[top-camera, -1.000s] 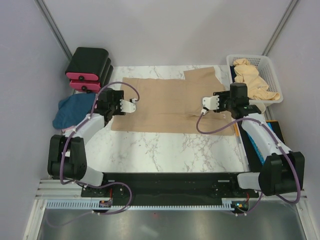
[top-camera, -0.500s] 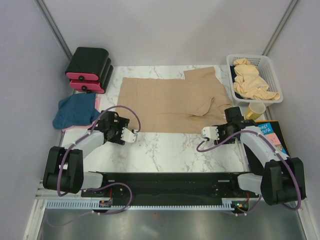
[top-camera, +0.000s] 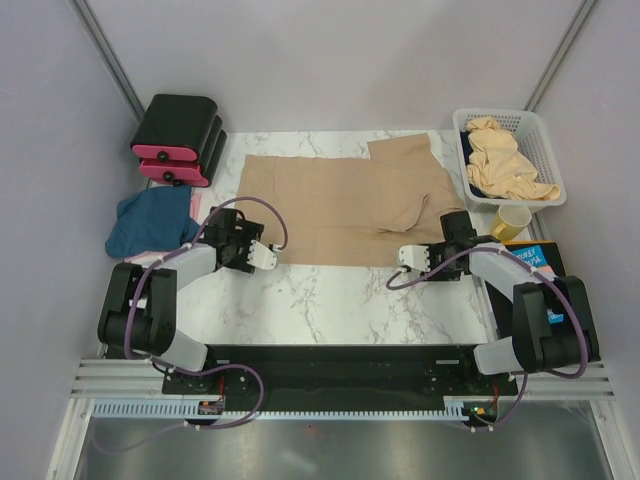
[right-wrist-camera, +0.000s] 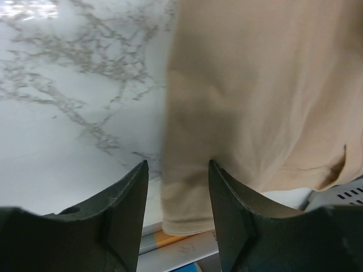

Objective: Fold and stack the t-shirts
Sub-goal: Fold the flattened tshirt in 1/3 of the way

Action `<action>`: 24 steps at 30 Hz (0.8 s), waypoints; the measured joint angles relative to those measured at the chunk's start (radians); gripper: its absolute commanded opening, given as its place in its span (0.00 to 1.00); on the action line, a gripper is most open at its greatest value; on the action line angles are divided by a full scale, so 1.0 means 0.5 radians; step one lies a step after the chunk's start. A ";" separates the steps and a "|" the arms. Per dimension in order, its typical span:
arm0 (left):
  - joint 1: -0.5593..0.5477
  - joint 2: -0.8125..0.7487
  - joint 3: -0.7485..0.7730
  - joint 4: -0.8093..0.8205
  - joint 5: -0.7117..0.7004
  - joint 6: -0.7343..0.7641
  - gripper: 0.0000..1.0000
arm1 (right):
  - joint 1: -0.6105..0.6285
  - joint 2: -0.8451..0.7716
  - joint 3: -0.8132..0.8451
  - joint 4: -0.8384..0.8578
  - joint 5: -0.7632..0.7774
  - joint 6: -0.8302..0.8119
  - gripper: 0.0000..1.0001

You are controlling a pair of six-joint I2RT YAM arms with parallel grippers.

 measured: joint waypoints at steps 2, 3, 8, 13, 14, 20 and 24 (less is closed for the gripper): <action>-0.006 0.018 0.011 -0.002 -0.004 -0.001 0.68 | 0.000 0.031 0.009 0.066 0.018 0.007 0.53; -0.007 0.026 0.013 -0.002 -0.010 -0.001 0.48 | 0.000 0.045 0.014 0.095 0.028 0.007 0.52; -0.014 0.086 0.018 -0.103 -0.022 -0.003 0.02 | 0.002 0.091 0.021 0.179 0.060 -0.001 0.23; -0.013 0.082 0.024 -0.171 -0.035 -0.007 0.02 | 0.008 0.124 0.028 0.169 0.081 -0.005 0.00; -0.011 0.076 0.024 -0.187 -0.035 -0.007 0.02 | 0.009 0.123 0.028 0.159 0.083 -0.015 0.00; 0.013 -0.023 -0.005 -0.346 -0.024 -0.007 0.02 | 0.012 -0.019 -0.029 -0.037 0.062 -0.135 0.00; 0.015 -0.134 -0.069 -0.468 0.000 -0.007 0.02 | 0.020 -0.214 -0.102 -0.231 0.027 -0.254 0.00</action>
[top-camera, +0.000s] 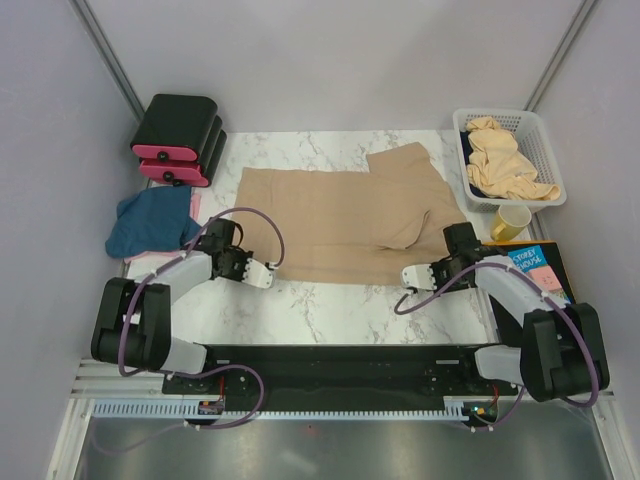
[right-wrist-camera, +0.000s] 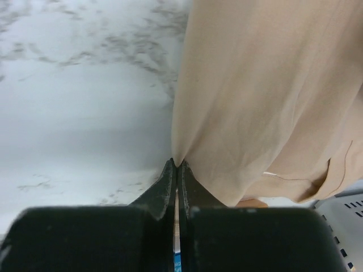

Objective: Fold and stack the t-shirts
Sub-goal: Fold the flattened tshirt in 1/3 of the way

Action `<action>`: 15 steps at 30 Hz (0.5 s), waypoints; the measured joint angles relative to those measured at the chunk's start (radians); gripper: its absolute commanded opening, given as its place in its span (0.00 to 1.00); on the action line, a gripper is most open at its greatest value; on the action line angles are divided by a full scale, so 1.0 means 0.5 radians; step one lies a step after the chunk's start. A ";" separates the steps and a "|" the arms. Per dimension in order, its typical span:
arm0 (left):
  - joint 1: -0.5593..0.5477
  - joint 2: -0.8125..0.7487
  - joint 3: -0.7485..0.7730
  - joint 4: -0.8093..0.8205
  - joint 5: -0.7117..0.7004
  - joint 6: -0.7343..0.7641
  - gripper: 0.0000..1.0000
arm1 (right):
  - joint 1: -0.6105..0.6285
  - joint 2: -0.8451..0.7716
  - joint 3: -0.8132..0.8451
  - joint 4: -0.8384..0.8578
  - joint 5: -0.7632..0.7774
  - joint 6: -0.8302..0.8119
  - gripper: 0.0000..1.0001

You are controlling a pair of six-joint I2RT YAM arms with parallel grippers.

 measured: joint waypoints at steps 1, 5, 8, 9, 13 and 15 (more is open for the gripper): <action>0.002 -0.033 -0.015 -0.040 0.012 0.000 0.02 | 0.002 -0.040 -0.013 -0.043 -0.004 -0.030 0.00; 0.002 -0.170 -0.062 -0.214 0.048 0.000 0.02 | 0.003 -0.195 -0.047 -0.233 -0.027 -0.155 0.06; 0.005 -0.278 -0.100 -0.340 0.082 0.001 0.13 | 0.002 -0.293 -0.062 -0.372 -0.050 -0.251 0.31; 0.008 -0.320 -0.117 -0.384 0.086 0.002 0.14 | 0.002 -0.323 -0.068 -0.421 -0.048 -0.283 0.33; 0.021 -0.435 -0.156 -0.523 0.083 0.028 0.58 | 0.001 -0.419 -0.106 -0.600 -0.027 -0.402 0.53; 0.027 -0.479 -0.161 -0.584 0.084 0.055 0.66 | 0.001 -0.426 -0.108 -0.636 -0.022 -0.422 0.57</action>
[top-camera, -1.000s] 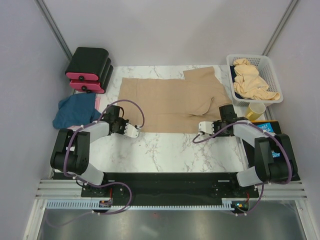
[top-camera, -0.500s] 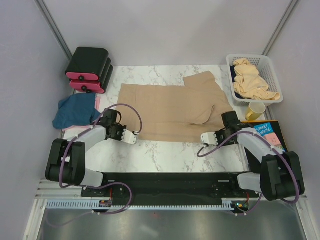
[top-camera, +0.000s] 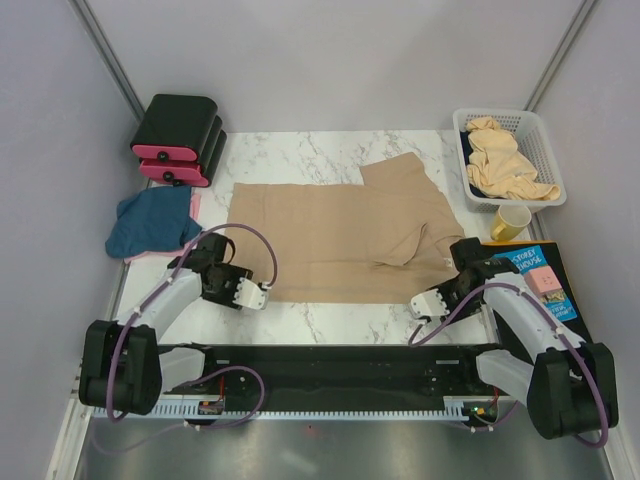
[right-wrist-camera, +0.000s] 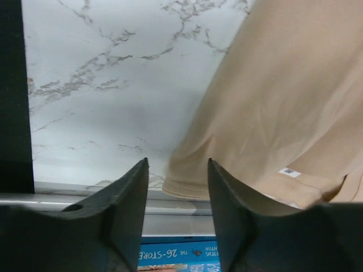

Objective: Fold and stack the t-shirts
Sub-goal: Fold the flattened tshirt in 1/3 of the way

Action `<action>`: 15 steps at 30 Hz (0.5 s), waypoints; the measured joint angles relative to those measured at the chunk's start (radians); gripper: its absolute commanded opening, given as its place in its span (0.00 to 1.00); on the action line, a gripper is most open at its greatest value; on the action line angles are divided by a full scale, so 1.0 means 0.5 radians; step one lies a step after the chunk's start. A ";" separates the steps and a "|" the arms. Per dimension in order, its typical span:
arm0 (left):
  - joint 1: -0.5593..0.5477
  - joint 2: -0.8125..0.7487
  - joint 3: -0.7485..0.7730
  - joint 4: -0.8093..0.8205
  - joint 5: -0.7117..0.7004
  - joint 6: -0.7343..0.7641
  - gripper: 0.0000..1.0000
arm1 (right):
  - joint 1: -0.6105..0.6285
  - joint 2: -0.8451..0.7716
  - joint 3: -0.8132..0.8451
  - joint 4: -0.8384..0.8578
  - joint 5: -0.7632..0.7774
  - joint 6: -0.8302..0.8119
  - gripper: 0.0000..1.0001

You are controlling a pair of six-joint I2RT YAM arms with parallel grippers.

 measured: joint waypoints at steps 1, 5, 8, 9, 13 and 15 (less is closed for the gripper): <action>0.002 -0.019 -0.002 -0.024 0.002 0.005 0.71 | 0.000 -0.002 0.000 -0.013 0.001 -0.006 0.57; 0.003 -0.076 0.002 -0.096 0.003 0.010 0.78 | 0.000 0.018 0.033 -0.056 0.000 -0.008 0.58; 0.003 -0.079 0.051 -0.147 0.005 0.014 0.83 | 0.000 0.085 0.140 -0.056 -0.010 0.028 0.58; 0.003 -0.076 0.078 -0.151 0.008 0.015 0.83 | 0.000 0.111 0.182 -0.049 -0.020 0.044 0.58; 0.005 0.077 0.420 -0.172 0.047 -0.043 0.83 | 0.004 0.270 0.446 0.023 -0.083 0.173 0.58; 0.005 0.195 0.650 -0.137 0.054 -0.106 0.84 | 0.015 0.362 0.579 0.076 -0.114 0.233 0.58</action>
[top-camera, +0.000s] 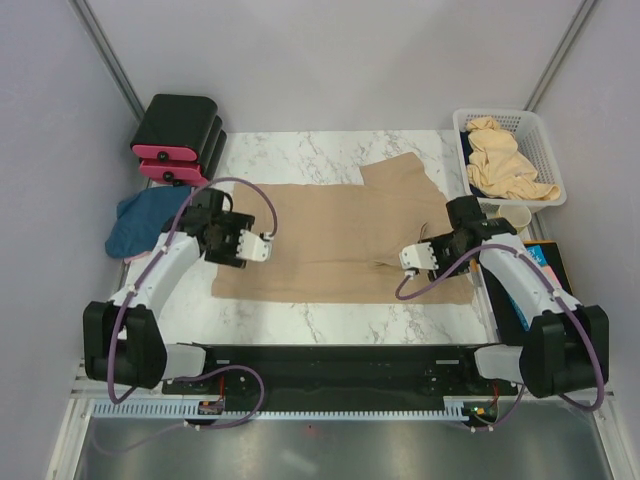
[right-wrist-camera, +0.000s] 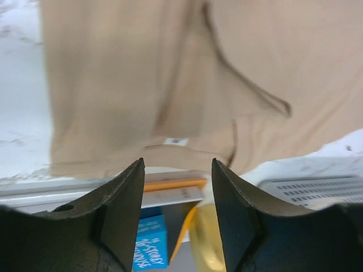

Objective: Fold and stack the t-shirts
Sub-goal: Fold the flattened tshirt in 1/3 of the way

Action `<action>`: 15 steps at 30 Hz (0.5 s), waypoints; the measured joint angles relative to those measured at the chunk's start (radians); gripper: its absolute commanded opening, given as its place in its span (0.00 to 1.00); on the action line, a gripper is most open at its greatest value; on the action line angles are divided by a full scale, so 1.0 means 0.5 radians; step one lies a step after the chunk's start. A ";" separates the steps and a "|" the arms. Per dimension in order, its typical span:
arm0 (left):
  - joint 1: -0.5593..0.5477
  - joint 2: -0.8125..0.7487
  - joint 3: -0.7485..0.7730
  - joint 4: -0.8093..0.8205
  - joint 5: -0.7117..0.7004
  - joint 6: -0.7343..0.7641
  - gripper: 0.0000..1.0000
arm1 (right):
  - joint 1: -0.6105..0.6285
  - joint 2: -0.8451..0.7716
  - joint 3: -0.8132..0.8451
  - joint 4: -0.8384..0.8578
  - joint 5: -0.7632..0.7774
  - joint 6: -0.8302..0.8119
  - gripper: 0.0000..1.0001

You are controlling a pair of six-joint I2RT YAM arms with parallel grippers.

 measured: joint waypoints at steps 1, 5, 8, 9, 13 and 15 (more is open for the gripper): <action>0.001 0.053 0.103 0.027 0.001 -0.035 0.84 | 0.009 0.047 0.060 0.027 -0.011 0.027 0.58; 0.005 0.161 0.299 0.137 0.001 -0.107 0.84 | 0.072 0.217 0.221 0.113 -0.026 0.083 0.58; 0.008 0.163 0.279 0.156 0.000 -0.107 0.84 | 0.135 0.291 0.259 0.148 -0.042 0.095 0.58; 0.008 0.163 0.259 0.163 0.000 -0.106 0.84 | 0.164 0.313 0.268 0.149 -0.050 0.095 0.59; 0.008 0.163 0.149 0.170 0.000 -0.103 0.84 | 0.258 0.379 0.281 0.163 -0.064 0.095 0.59; 0.008 0.172 0.110 0.164 0.000 -0.100 0.84 | 0.304 0.416 0.291 0.172 -0.069 0.094 0.59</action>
